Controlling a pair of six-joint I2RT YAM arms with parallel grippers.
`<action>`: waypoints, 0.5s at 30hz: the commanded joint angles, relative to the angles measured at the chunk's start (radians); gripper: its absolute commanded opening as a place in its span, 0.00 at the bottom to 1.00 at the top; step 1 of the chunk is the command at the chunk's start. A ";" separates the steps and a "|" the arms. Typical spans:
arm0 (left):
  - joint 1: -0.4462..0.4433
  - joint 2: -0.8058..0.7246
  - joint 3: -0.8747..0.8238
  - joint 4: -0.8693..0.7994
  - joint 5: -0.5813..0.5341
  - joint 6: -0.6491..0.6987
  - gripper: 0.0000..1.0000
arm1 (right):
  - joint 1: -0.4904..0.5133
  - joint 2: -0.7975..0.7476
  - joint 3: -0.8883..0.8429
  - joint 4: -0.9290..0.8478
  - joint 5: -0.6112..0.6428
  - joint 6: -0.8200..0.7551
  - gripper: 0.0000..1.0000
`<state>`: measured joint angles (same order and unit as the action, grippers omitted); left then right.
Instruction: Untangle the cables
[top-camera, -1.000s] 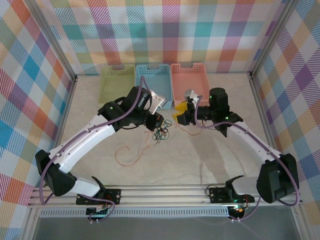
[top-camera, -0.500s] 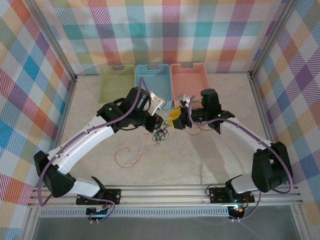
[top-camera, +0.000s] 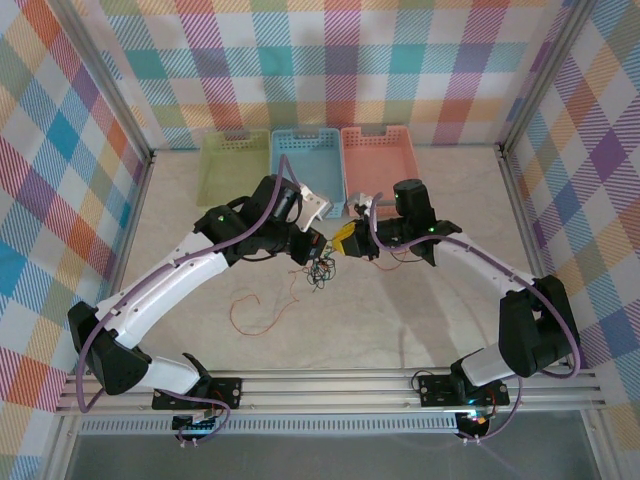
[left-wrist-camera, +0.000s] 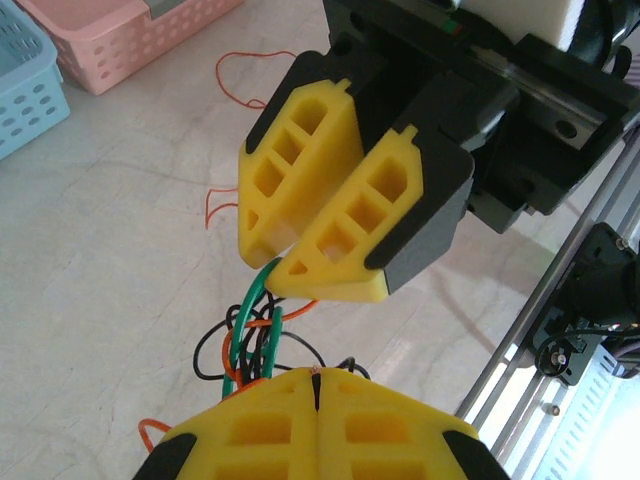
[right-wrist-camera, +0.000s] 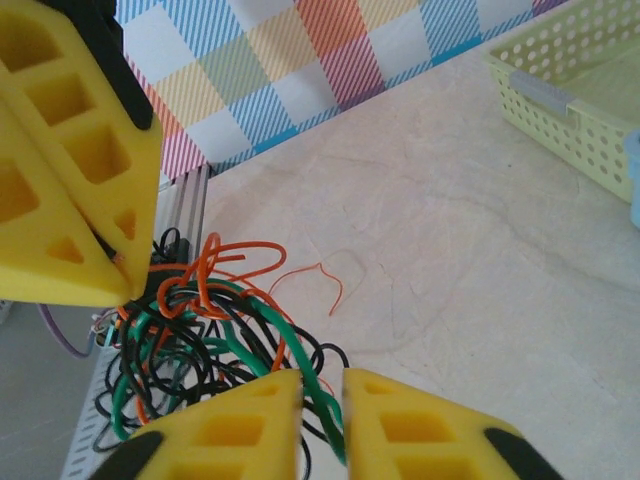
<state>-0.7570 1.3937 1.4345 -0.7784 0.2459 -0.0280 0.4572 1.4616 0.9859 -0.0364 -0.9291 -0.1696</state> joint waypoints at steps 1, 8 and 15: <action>-0.010 -0.024 -0.012 0.018 0.013 0.024 0.00 | 0.012 -0.001 0.020 0.025 -0.041 -0.008 0.14; -0.011 -0.023 -0.014 0.017 0.005 0.023 0.00 | 0.020 -0.015 0.009 0.034 -0.014 -0.011 0.00; -0.010 -0.031 -0.014 0.020 -0.017 0.015 0.00 | 0.021 -0.072 -0.030 0.053 0.072 -0.021 0.00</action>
<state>-0.7570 1.3937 1.4292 -0.7792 0.2420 -0.0280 0.4721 1.4364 0.9745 -0.0162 -0.8825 -0.1699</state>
